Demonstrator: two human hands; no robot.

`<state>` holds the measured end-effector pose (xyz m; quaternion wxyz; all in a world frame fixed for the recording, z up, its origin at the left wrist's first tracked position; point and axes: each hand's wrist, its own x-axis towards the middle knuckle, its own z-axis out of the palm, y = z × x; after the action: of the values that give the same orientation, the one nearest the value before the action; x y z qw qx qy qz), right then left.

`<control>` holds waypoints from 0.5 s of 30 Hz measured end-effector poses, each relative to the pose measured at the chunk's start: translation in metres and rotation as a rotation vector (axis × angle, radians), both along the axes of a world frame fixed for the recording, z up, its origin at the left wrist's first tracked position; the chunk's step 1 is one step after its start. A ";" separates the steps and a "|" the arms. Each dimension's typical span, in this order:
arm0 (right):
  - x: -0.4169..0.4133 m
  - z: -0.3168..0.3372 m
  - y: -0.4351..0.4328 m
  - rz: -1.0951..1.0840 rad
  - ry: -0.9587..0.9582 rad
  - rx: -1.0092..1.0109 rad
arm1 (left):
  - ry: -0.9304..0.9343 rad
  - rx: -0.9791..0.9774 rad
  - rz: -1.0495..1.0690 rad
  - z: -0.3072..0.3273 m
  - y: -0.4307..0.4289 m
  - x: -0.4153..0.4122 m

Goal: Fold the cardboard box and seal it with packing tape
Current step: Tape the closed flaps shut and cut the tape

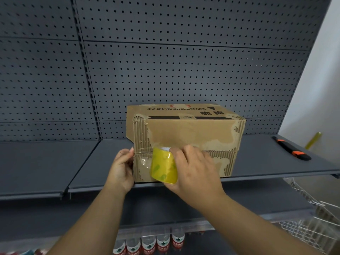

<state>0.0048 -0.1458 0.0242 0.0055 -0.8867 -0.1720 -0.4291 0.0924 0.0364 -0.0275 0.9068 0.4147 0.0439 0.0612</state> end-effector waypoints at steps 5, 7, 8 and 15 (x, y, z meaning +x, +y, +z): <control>0.003 0.001 0.000 0.002 0.009 0.004 | -0.025 -0.037 0.117 0.000 -0.004 0.003; 0.004 0.002 -0.001 0.001 0.010 -0.001 | -0.037 -0.039 0.145 0.003 -0.005 0.003; 0.004 0.002 -0.001 0.002 0.011 -0.001 | -0.040 -0.039 0.152 0.005 -0.006 0.003; 0.005 0.002 0.001 0.009 0.042 0.008 | 0.007 -0.009 0.248 0.013 -0.011 0.004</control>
<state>0.0101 -0.1453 0.0259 0.0150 -0.8948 -0.1742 -0.4109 0.0969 0.0256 -0.0145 0.8941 0.4020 0.0982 0.1713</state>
